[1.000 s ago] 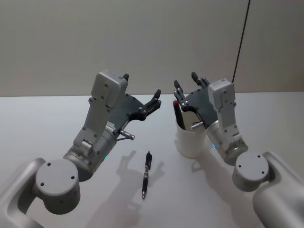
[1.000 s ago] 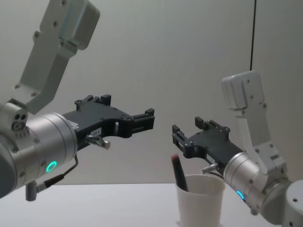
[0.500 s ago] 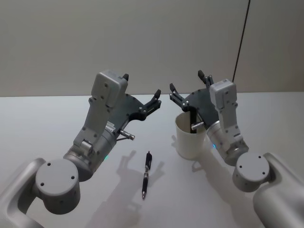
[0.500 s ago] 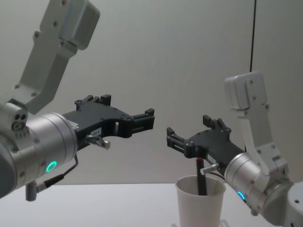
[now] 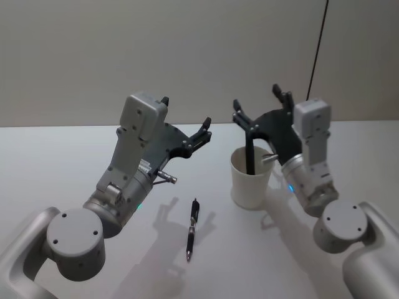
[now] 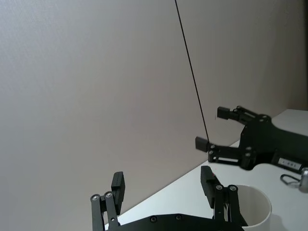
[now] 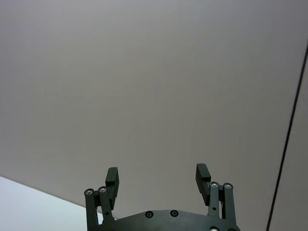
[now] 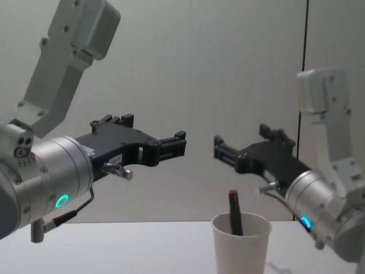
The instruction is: Place the pen into the pen holder.
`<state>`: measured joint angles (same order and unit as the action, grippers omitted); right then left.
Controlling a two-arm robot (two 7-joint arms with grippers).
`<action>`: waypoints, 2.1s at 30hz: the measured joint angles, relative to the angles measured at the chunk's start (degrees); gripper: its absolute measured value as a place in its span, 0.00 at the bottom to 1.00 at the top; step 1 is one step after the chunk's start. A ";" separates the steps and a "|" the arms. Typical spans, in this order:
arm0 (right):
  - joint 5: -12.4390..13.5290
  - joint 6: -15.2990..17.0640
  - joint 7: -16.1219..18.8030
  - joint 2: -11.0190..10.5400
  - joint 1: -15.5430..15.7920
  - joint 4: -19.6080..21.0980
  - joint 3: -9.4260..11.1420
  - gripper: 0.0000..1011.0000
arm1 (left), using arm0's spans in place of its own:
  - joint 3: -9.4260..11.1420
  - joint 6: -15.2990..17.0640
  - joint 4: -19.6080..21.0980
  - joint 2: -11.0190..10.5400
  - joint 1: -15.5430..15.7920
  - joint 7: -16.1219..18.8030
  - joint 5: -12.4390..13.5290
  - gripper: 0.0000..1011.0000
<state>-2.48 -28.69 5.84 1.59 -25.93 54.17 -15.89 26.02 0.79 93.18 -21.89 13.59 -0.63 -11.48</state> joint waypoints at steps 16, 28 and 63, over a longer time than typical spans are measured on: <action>4.37 8.36 -4.22 -3.91 9.31 18.73 2.04 0.99 | 0.00 0.00 0.00 0.00 0.00 0.00 0.00 0.99; 5.46 15.24 -7.78 -6.39 14.89 28.66 3.37 0.99 | 0.00 0.00 0.00 0.00 0.00 0.00 0.00 0.99; 6.75 20.45 -10.38 -8.57 19.78 35.59 4.76 0.99 | -0.10 0.71 0.05 0.03 -0.17 -0.03 -0.66 0.99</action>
<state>4.27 -8.24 -4.53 -6.98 -6.14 89.77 -11.13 25.92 1.50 93.22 -21.86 13.42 -0.66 -12.14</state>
